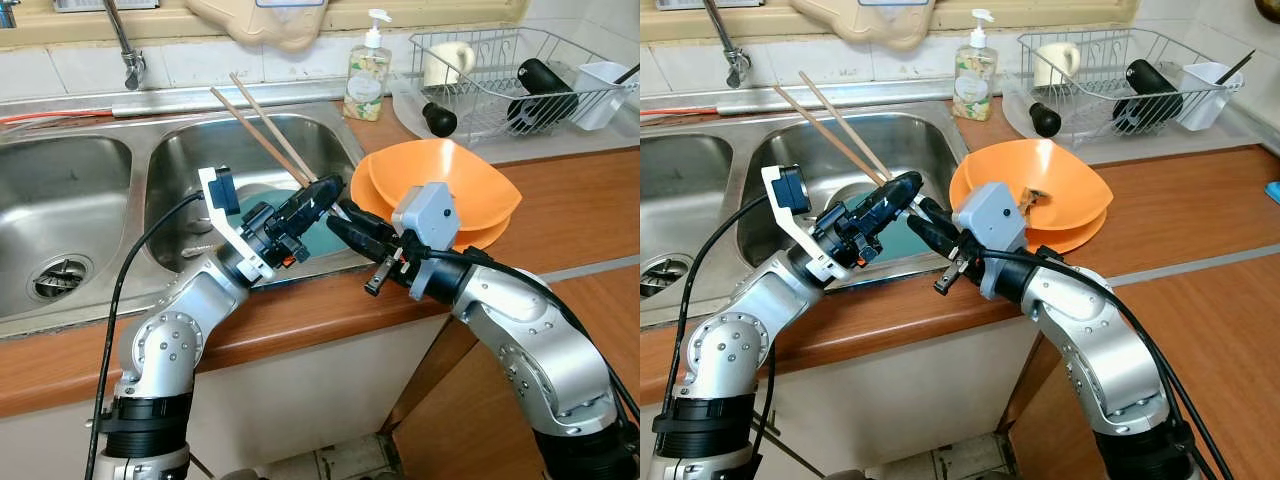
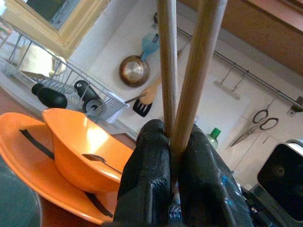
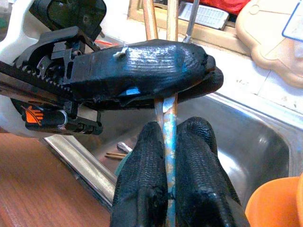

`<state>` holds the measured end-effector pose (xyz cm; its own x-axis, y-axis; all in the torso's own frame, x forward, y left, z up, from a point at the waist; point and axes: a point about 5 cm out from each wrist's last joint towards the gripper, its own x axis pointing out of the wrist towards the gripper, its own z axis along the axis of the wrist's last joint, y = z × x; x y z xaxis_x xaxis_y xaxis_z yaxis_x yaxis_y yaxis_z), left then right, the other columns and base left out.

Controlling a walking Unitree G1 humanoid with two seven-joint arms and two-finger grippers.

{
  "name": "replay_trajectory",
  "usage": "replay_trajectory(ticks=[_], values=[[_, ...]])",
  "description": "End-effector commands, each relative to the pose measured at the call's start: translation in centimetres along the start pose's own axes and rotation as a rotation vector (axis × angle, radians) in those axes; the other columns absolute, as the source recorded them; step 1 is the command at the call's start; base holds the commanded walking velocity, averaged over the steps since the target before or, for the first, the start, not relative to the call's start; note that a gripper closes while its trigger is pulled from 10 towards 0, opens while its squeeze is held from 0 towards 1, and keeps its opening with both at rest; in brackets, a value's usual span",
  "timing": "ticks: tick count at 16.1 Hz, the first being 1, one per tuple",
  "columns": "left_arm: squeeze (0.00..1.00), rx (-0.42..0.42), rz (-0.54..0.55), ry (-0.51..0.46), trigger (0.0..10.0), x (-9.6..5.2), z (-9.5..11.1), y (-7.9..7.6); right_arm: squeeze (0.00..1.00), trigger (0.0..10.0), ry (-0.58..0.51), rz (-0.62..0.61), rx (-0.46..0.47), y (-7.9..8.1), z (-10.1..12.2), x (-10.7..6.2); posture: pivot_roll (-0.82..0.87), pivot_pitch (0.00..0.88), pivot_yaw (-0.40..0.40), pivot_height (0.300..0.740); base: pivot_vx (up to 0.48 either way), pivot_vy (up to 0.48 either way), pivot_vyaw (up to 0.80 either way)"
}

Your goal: Kitchen organization

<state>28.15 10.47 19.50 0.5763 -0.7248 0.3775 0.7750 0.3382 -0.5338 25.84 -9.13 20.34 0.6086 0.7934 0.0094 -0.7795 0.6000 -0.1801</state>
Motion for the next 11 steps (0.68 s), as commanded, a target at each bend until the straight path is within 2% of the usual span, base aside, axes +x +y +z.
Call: replay_trajectory(ticks=[1, 2, 4, 7, 11], values=[[0.00, 0.034, 0.059, -0.028, 0.0, -0.3, 0.8, 0.7, 0.78, 10.0, -0.016, 0.017, 0.002, 0.2, 0.4, 0.1, -0.04, 0.000, 0.027, 0.740, 0.000, 0.000, 0.00], [0.00, 0.039, 0.069, -0.034, 0.0, -0.4, 1.0, 0.9, 1.00, 10.0, -0.024, -0.012, 0.004, -0.1, 0.5, 0.2, -0.03, 0.000, 0.029, 0.740, 0.000, 0.000, 0.00], [0.00, 0.052, 0.090, -0.050, 0.0, -0.3, 1.5, 1.1, 1.00, 10.0, -0.035, -0.053, 0.017, -0.6, 0.5, 0.1, -0.01, 0.000, 0.027, 0.740, 0.000, 0.000, 0.00], [0.00, 0.070, 0.167, -0.101, 0.0, -0.8, 2.9, 1.9, 1.00, 10.0, -0.028, -0.045, 0.028, -0.3, 0.4, 0.1, 0.01, 0.000, 0.028, 0.740, 0.000, 0.000, 0.00], [0.00, 0.120, 0.425, -0.134, 0.0, -1.9, 4.6, 4.9, 1.00, 10.0, 0.013, -0.081, 0.049, 0.0, -0.3, -0.2, 0.04, 0.000, 0.026, 0.740, 0.000, 0.000, 0.00]])
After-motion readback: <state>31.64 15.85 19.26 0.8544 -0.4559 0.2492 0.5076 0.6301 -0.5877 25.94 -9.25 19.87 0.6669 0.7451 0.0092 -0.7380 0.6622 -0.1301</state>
